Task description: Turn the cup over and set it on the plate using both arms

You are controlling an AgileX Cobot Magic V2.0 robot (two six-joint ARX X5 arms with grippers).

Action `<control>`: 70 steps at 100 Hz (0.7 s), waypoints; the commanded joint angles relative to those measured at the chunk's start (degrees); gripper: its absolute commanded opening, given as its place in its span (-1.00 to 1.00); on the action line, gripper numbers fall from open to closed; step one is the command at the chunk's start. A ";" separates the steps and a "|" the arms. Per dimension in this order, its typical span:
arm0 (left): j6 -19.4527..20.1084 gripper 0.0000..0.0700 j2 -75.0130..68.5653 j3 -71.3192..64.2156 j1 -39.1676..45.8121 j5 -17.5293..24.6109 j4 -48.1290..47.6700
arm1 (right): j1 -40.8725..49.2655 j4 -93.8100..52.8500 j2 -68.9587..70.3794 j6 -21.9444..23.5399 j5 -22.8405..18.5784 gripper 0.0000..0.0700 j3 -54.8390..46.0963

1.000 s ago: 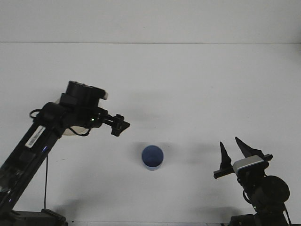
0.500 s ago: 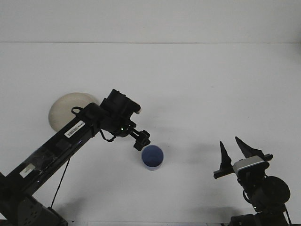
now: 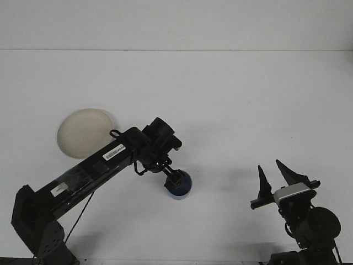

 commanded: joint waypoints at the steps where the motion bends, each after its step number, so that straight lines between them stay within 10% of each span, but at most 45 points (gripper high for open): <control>1: 0.79 0.57 2.78 1.20 -0.90 -1.36 0.09 | 0.11 0.76 0.20 0.57 0.00 0.02 0.37; 12: 0.79 0.32 4.96 1.20 -1.73 -3.23 0.59 | 0.11 0.83 0.20 0.57 0.00 0.02 0.37; 28: 0.76 -1.00 6.03 1.20 -2.40 -3.34 1.44 | 0.11 0.83 0.20 0.59 0.00 0.02 0.37; 70: 0.33 -0.96 2.40 8.66 0.09 -5.27 -0.81 | 0.11 0.83 0.20 0.59 0.00 0.02 0.37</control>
